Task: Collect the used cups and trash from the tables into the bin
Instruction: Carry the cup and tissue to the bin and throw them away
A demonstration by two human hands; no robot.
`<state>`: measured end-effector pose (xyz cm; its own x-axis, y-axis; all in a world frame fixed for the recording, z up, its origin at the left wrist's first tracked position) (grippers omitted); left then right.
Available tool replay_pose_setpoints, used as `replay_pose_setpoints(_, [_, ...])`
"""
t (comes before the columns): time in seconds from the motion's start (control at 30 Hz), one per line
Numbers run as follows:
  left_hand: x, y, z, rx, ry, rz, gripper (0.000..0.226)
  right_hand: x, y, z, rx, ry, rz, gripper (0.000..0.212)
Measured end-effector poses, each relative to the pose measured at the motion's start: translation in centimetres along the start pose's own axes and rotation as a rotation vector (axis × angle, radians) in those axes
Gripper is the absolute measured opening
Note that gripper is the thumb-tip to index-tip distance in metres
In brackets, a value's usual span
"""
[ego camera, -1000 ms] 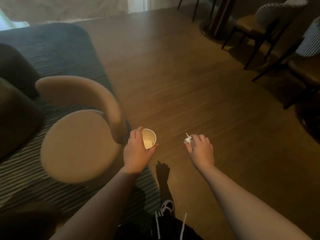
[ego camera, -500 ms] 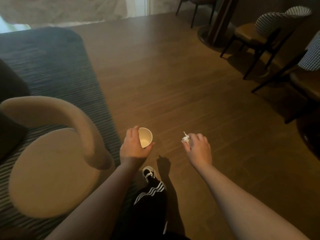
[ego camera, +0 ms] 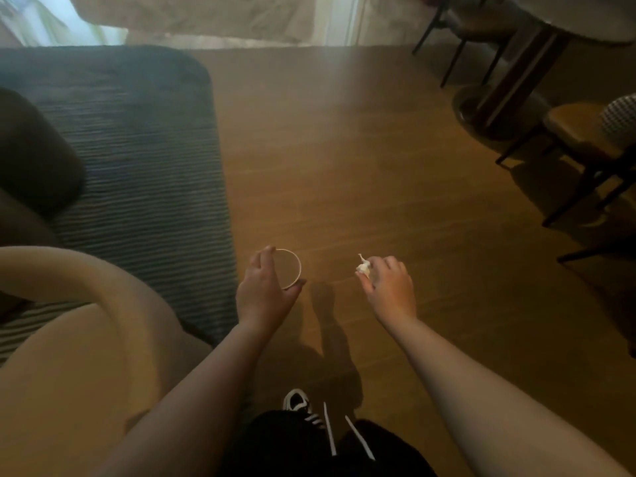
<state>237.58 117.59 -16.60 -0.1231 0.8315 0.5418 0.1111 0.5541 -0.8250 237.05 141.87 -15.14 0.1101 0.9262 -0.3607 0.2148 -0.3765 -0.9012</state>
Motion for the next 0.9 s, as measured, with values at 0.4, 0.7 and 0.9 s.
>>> replay_pose_setpoints(0.4, [0.9,-1.5,16.7,0.081,-0.151,-0.027,0.081,-3.3,-1.8,20.4,-0.101,-0.156,0.047,0.031])
replay_pose_setpoints(0.7, [5.3,-5.0,34.1,0.197,-0.281,0.011,0.083,-5.0,-8.1,41.1,-0.131,-0.297,0.047,0.031])
replay_pose_setpoints(0.9, [7.6,-6.6,42.9,0.214,-0.295,-0.022,0.081,-7.1,-11.3,51.0,-0.144,-0.335,0.054,0.032])
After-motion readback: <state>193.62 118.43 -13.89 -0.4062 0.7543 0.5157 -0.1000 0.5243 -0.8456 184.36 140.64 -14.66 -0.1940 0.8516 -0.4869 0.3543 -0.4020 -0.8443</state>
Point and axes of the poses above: each hand's wrist, its own z-axis towards the middle knuckle, its own y-axis out of the palm, x = y × z, the point moved 9 cm from there along z, towards the middle knuckle, and after that the axes turned 13 degrees about -x, right-handed, at the moved point
